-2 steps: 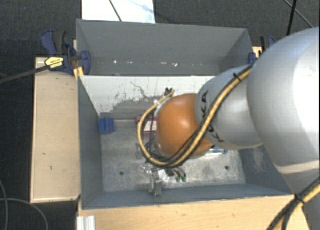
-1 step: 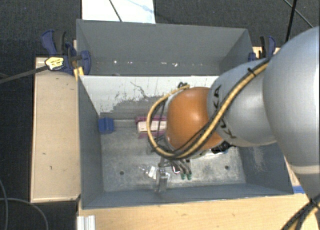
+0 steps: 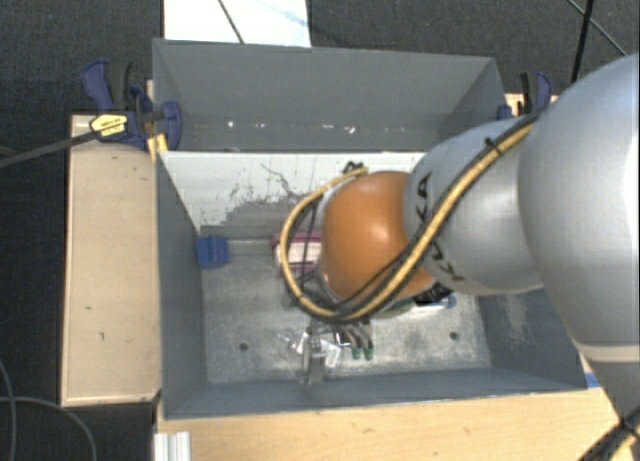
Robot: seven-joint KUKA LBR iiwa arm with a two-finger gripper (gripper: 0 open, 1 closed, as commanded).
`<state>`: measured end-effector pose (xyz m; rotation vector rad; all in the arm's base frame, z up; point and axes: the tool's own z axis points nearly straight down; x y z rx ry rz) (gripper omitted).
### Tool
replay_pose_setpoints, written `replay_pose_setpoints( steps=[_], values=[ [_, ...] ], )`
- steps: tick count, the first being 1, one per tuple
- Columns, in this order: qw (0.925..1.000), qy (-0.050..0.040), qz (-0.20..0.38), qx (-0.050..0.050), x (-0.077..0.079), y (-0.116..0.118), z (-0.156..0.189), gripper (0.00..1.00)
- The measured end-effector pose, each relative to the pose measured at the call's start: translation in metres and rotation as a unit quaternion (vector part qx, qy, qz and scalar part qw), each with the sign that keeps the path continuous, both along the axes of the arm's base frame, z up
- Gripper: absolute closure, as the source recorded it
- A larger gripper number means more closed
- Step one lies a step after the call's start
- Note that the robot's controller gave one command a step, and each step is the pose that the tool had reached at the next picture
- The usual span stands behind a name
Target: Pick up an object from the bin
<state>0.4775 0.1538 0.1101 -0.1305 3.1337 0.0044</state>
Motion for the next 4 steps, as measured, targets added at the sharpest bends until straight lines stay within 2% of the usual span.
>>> replay_pose_setpoints(
  steps=[1, 2, 3, 4],
  values=[
    [0.9952, -0.0029, 0.098, -0.001, 0.006, -0.017, -0.039, 0.00],
    [1.0000, -0.0017, 0.008, -0.001, 0.002, -0.026, -0.038, 0.00],
    [1.0000, 0.0015, 0.007, -0.001, 0.000, -0.025, -0.040, 1.00],
    [1.0000, -0.0006, 0.005, 0.000, 0.001, -0.025, 0.007, 1.00]
  ],
)
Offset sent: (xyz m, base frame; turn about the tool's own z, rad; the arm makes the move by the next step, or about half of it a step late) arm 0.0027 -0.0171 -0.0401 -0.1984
